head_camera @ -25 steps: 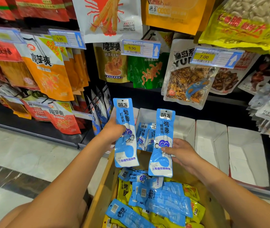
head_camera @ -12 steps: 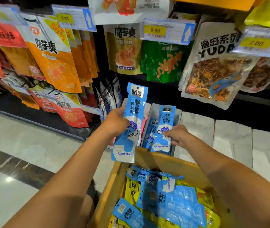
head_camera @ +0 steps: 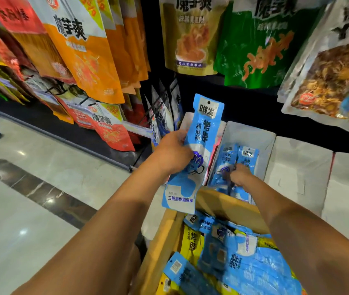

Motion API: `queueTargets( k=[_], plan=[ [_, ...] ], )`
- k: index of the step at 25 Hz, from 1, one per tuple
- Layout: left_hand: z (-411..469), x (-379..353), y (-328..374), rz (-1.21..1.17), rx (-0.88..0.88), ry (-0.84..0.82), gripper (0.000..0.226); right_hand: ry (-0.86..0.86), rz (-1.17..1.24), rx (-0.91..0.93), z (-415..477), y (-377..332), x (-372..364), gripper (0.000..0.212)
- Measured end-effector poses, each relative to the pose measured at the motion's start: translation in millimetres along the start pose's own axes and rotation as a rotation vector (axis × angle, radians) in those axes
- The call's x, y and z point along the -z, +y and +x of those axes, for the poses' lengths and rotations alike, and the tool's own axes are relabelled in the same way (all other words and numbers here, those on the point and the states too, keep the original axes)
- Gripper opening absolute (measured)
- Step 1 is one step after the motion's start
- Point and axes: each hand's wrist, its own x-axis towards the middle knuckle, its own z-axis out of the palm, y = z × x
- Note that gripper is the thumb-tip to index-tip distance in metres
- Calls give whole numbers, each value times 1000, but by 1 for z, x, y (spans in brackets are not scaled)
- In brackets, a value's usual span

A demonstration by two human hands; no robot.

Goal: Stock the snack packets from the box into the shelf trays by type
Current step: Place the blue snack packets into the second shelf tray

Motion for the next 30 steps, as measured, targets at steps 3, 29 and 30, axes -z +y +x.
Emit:
queueTargets(
  k=[3,29,30],
  plan=[
    [0,2,-2,8,20,15,35,29,-263,146,1,10,-2,12],
    [4,-5,-11,36,44,29,37,-108,-196,285,3,22,-18,57],
    [5,-5,-12,33,45,29,37,-97,-213,292,3,21,-19,55]
  ],
)
